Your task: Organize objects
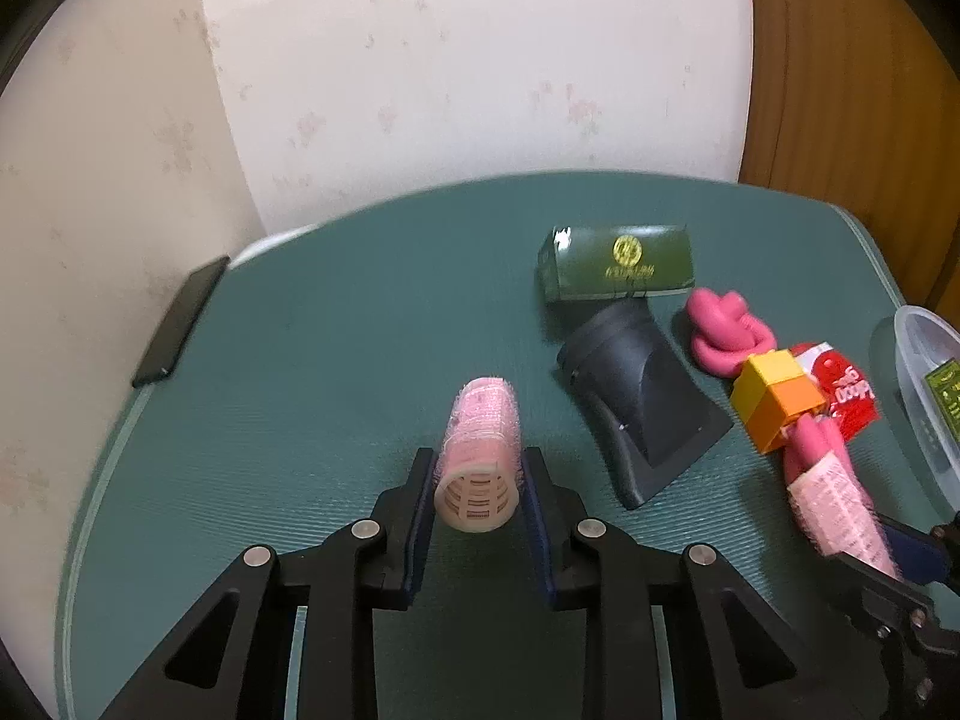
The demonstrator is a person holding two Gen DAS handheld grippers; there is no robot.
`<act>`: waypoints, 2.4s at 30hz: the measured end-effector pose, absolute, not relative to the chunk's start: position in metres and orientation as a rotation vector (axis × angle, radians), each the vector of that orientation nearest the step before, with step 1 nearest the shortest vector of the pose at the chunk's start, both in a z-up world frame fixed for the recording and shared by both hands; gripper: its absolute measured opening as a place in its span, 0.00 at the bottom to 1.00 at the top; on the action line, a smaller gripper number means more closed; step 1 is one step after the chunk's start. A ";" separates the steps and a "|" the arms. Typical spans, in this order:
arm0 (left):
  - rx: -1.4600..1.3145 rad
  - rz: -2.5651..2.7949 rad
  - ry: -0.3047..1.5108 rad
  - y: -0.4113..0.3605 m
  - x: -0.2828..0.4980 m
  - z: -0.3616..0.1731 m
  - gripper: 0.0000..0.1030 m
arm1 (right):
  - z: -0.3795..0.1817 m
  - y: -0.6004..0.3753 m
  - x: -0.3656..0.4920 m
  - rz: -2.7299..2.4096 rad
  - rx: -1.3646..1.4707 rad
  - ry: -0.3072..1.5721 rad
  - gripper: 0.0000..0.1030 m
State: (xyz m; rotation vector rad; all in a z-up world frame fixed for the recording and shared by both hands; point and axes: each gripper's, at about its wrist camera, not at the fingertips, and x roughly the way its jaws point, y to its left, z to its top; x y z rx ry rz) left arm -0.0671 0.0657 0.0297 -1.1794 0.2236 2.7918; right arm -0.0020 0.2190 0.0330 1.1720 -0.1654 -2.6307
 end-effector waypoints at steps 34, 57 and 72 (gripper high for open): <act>-1.005 2.829 0.312 0.094 -0.018 0.054 0.28 | 0.050 0.247 0.005 -2.762 1.095 -0.246 0.28; -0.963 2.775 0.401 0.142 0.000 0.059 0.28 | 0.068 0.296 0.031 -2.900 1.007 -0.285 0.28; -0.907 2.629 0.411 0.202 0.010 0.071 0.28 | 0.074 0.381 0.052 -3.065 0.988 -0.364 0.28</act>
